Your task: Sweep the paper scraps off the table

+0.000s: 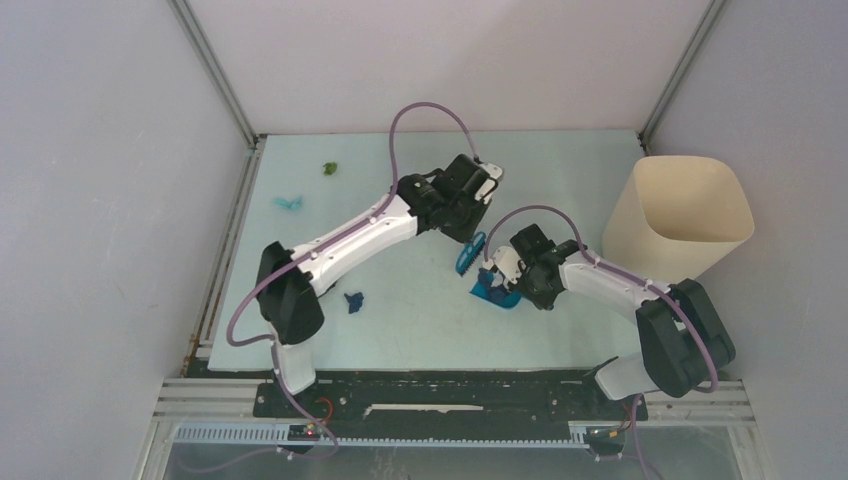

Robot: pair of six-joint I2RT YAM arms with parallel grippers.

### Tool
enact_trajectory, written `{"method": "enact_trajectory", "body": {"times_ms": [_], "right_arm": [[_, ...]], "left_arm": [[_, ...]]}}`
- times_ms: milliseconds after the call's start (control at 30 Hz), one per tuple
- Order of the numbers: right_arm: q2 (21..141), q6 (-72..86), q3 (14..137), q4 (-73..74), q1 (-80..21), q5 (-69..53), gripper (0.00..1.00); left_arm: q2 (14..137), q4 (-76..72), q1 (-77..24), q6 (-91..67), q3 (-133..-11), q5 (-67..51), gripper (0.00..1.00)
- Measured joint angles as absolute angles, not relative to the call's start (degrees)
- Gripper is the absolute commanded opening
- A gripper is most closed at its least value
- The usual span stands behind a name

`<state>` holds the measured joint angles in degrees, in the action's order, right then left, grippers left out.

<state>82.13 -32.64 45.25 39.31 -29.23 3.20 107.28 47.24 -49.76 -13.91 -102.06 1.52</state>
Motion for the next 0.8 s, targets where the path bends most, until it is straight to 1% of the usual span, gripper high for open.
{"method": "enact_trajectory", "body": {"times_ms": [133, 300, 500, 800], "right_arm": [[82.1, -32.6, 45.3, 39.3, -29.2, 3.2, 0.13], [82.0, -32.4, 45.3, 39.2, -30.4, 3.5, 0.12], [82.0, -32.4, 45.3, 38.3, -38.7, 4.3, 0.12], [87.7, -33.5, 50.6, 40.3, -48.4, 4.1, 0.13]], "left_arm": [[102.4, 51.7, -49.4, -12.4, -100.7, 7.6, 0.00], [92.4, 58.8, -47.9, -10.9, -90.4, 16.9, 0.00], [84.0, 64.7, -46.0, -11.8, -77.8, 25.3, 0.00], [82.6, 66.5, -44.8, -16.6, -65.5, 34.2, 0.00]]}}
